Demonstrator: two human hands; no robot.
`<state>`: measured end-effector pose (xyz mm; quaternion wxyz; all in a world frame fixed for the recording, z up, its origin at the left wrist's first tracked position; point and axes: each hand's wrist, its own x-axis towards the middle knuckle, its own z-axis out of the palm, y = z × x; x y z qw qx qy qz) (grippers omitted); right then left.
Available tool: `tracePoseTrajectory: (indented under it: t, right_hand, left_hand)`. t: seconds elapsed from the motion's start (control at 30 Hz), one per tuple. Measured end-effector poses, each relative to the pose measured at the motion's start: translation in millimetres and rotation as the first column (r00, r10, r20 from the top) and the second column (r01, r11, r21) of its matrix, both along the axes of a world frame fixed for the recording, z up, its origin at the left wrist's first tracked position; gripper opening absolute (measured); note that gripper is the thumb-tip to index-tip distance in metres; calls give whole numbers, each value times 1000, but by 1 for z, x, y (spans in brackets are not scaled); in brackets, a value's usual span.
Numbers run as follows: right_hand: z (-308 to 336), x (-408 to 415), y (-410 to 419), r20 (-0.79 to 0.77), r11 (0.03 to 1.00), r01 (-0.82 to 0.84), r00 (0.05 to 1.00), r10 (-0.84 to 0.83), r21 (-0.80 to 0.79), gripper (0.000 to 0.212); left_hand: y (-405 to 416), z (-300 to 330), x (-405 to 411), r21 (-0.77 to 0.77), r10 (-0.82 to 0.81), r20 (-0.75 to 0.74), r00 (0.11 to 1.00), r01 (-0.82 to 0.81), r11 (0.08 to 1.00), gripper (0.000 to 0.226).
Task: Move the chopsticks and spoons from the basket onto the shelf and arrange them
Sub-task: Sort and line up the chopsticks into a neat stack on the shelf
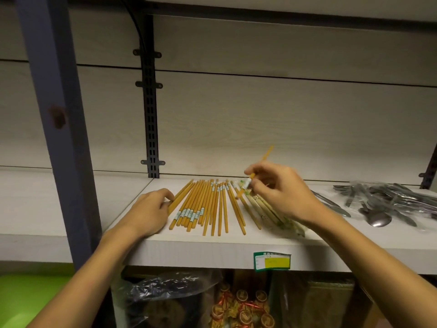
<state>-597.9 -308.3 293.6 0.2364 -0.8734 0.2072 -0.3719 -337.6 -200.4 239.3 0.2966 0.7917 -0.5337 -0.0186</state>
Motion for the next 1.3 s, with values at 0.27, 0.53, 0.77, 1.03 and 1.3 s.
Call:
tracePoseTrajectory:
  t: [0.27, 0.53, 0.77, 1.03, 1.3]
  right_hand:
    - [36, 11, 5, 516, 980, 94, 857, 9, -173, 16]
    - [18, 32, -40, 442, 959, 214, 853, -277, 186, 26]
    - [-31, 63, -75, -125, 866, 410, 912, -391, 285, 40]
    - [-27, 67, -50, -110, 963, 270, 957, -267, 12, 13]
    - [-30, 71, -5, -481, 957, -170, 876, 36, -237, 27]
  left_hand:
    - [-1, 3, -3, 4, -7, -14, 1000, 7, 1000, 32]
    - [2, 6, -10, 61, -241, -29, 970, 242, 968, 50]
    - [3, 3, -9, 206, -344, 47, 938, 328, 922, 52]
    - [1, 2, -8, 92, -311, -82, 947, 318, 944, 31]
    - [5, 5, -11, 195, -335, 45, 941, 321, 927, 31]
